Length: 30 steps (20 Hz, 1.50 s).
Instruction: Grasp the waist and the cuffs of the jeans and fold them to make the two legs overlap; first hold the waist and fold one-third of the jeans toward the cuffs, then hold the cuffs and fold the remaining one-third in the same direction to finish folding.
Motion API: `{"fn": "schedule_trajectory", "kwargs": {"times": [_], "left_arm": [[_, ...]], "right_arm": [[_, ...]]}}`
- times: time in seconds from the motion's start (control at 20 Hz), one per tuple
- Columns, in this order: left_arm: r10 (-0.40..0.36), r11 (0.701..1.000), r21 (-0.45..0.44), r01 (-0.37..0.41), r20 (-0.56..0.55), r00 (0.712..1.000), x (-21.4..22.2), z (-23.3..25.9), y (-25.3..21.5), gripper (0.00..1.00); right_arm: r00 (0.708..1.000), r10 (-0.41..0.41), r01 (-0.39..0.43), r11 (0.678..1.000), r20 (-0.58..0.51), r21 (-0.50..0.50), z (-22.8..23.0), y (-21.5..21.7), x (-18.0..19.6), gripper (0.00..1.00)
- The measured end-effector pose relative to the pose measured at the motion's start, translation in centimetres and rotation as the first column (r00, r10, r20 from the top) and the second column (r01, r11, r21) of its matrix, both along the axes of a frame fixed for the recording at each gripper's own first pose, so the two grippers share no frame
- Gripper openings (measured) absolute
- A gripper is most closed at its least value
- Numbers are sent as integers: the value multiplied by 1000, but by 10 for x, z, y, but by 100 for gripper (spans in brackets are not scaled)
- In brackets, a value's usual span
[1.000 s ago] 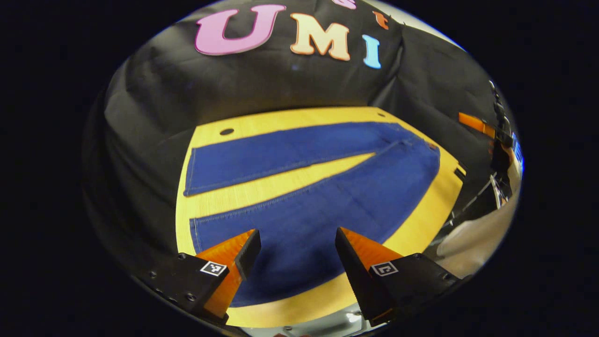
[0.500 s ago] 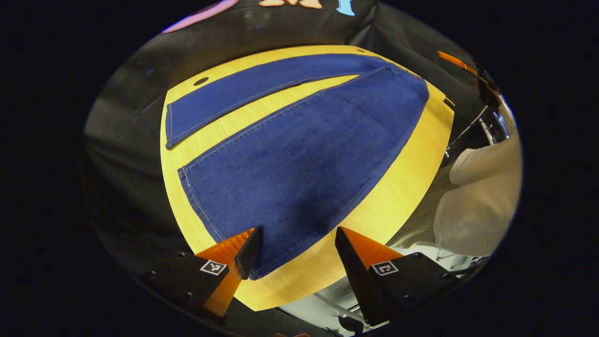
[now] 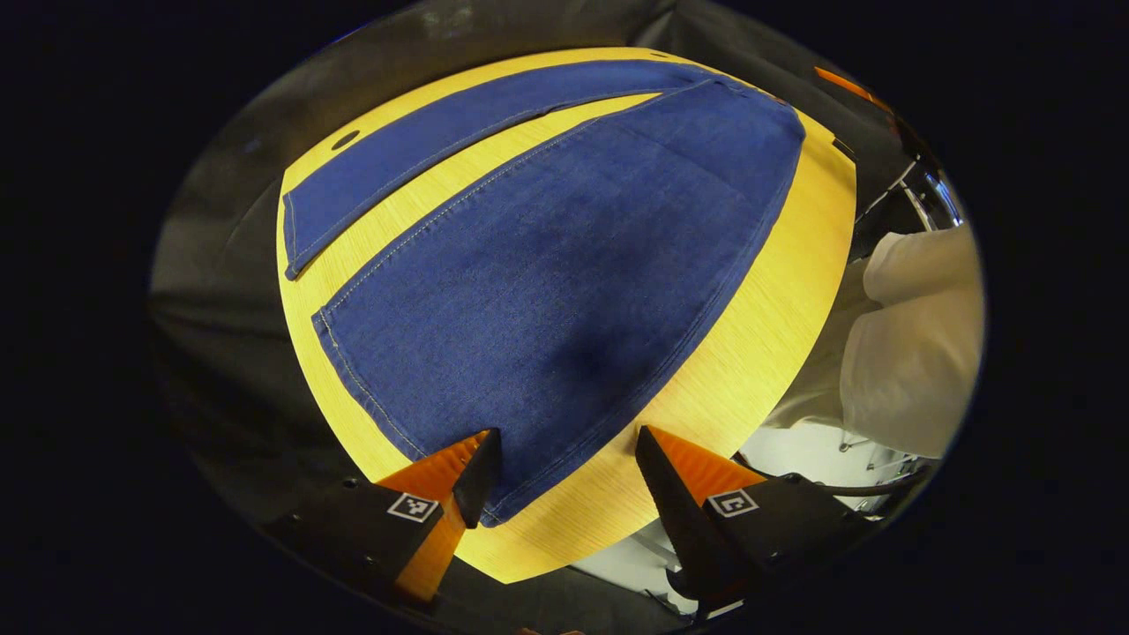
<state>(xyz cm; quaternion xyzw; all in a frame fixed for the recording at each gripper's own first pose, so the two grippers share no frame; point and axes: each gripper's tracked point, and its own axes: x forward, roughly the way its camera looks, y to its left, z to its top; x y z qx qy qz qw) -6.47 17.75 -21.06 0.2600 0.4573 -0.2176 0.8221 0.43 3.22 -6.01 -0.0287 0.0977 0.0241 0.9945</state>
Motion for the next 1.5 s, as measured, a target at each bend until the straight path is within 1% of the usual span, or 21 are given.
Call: {"fn": "schedule_trajectory", "kwargs": {"times": [0.2, 0.3, 0.4, 0.5, 0.55, 0.6, 0.7, 0.75, 0.85, 0.95, 1.0, 1.05, 1.15, 1.3, 1.45, 1.5], "left_arm": [[17, 999, 43, -14, -49, 999, -2, -2, -4, 94], [0, 999, 40, 2, -37, 999, -1, -2, -5, 92], [-14, 999, 38, 15, -24, 1000, 0, 1, -7, 85], [-29, 998, 49, 30, -24, 999, 1, 2, -10, 58], [-38, 998, 58, 39, -18, 999, 3, 1, -10, 43], [-45, 997, 68, 44, 1, 999, 2, -2, -11, 30], [-52, 997, 63, 52, 2, 999, 3, -3, -12, 4], [-53, 997, 50, 54, -9, 999, 3, -3, -13, 0], [-24, 1000, -7, 24, -55, 998, 5, -1, -11, 0], [29, 996, -76, -38, -113, 993, 7, 1, -10, 0], [37, 994, -96, -50, -134, 990, 6, 1, -9, 0], [27, 994, -105, -41, -138, 990, 7, 1, -10, 0], [12, 995, -100, -26, -137, 991, 6, 2, -9, 0], [24, 997, -70, -34, -143, 989, 7, 1, -9, 0], [42, 998, -43, -49, -142, 989, 8, 1, -9, 0], [55, 998, -35, -61, -141, 989, 8, -1, -8, 0]], "right_arm": [[1000, 22, -22, 1000, -20, 8, -10, 9, 0, 99], [999, 34, -34, 999, -22, 16, -12, 15, 0, 99], [999, 44, -43, 999, -30, 21, -16, 20, 1, 99], [998, 54, -53, 998, -34, 26, -18, 27, 2, 99], [998, 58, -57, 998, -36, 29, -20, 29, 3, 99], [997, 64, -62, 998, -41, 33, -22, 32, 4, 99], [996, 73, -71, 997, -54, 41, -27, 39, 6, 99], [995, 78, -76, 996, -61, 44, -29, 42, 6, 99], [993, 93, -90, 995, -70, 42, -31, 47, 8, 99], [991, 110, -108, 994, -80, 21, -35, 47, 10, 99], [988, 123, -123, 992, -92, 9, -39, 46, 11, 99], [984, 142, -144, 990, -110, -8, -44, 44, 12, 99], [971, 175, -187, 981, -163, -60, -56, 36, 10, 99], [943, 209, -249, 959, -257, -133, -78, 6, 21, 99], [911, 217, -305, 927, -351, -219, -104, -28, 31, 99], [895, 223, -331, 913, -387, -240, -115, -39, 33, 99]]}}
